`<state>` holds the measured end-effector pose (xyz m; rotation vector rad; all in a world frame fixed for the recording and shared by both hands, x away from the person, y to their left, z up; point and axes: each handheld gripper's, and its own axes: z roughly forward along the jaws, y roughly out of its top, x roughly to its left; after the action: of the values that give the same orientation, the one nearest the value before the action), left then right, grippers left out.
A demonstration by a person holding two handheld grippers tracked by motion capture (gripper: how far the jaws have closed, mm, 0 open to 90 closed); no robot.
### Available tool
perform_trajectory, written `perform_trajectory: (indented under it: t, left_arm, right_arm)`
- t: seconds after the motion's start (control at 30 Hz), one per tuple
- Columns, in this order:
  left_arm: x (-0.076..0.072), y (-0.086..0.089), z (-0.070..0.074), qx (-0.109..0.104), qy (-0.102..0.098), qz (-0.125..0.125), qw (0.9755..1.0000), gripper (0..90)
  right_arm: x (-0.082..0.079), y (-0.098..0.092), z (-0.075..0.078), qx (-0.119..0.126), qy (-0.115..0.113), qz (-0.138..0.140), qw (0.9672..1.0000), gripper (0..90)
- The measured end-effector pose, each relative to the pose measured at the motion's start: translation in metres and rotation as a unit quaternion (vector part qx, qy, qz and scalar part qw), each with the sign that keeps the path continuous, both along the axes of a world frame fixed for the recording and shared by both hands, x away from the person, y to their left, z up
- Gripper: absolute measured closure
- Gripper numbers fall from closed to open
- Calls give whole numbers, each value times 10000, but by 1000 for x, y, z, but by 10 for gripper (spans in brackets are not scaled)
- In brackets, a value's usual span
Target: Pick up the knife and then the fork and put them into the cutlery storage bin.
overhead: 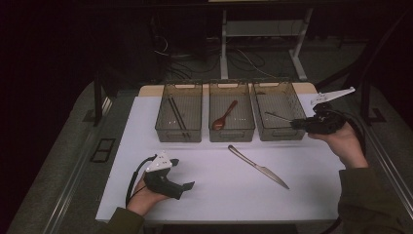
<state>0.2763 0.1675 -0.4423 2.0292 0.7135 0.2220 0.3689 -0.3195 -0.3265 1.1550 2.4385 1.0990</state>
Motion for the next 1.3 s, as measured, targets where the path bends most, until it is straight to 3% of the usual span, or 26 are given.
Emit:
perform_trajectory:
  t: [0.47,0.7,1.03,1.3]
  left_arm:
    - [0,-1,0,38,-39,-35,10000,0]
    - [-1,-3,0,87,-60,-58,9999,0]
    - [-1,-4,-1,143,-62,-86,9998,0]
    - [-1,-3,-1,151,-67,-84,9998,0]
  right_arm:
    - [33,-16,-4,124,-94,-691,9975,830]
    - [56,-14,-6,84,-95,-928,9956,830]
    - [90,2,-18,-213,53,-995,9948,830]
    - [108,14,-39,-334,382,-1000,9937,829]
